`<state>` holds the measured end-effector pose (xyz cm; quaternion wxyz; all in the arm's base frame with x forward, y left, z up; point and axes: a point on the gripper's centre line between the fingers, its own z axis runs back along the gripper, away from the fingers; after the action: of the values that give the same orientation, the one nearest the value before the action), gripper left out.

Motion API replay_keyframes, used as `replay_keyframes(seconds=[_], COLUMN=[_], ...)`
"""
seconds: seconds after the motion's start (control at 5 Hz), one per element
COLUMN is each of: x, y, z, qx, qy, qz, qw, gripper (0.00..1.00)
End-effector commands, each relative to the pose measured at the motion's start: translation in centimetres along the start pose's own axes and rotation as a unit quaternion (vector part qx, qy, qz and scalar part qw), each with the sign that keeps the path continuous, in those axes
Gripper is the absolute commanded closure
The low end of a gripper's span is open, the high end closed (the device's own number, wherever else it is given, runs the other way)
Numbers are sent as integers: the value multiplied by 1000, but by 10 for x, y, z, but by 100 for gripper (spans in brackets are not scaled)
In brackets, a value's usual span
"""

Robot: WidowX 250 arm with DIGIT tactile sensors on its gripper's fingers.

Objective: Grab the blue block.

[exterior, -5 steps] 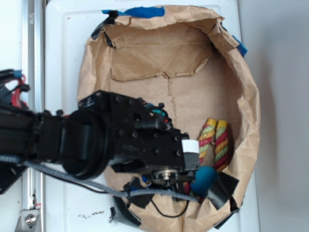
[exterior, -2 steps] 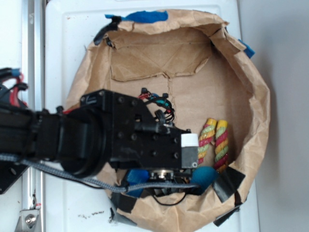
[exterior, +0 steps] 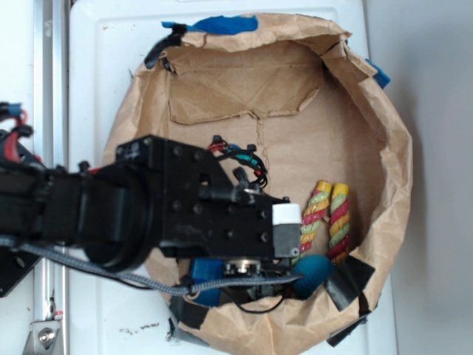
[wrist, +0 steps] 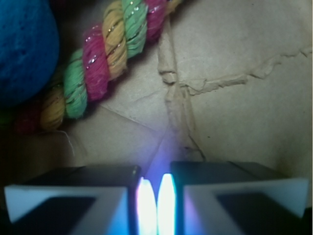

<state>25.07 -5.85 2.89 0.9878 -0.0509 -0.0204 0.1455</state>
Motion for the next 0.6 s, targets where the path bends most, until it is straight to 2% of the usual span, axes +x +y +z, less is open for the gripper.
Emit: replay_keyframes(seconds=[0.0, 0.4], x=[-4, -21], y=[5, 10], z=[41, 49], qx=[-57, -77], qy=[-32, -40], qz=[12, 76], qw=[998, 993], gripper=[0, 0])
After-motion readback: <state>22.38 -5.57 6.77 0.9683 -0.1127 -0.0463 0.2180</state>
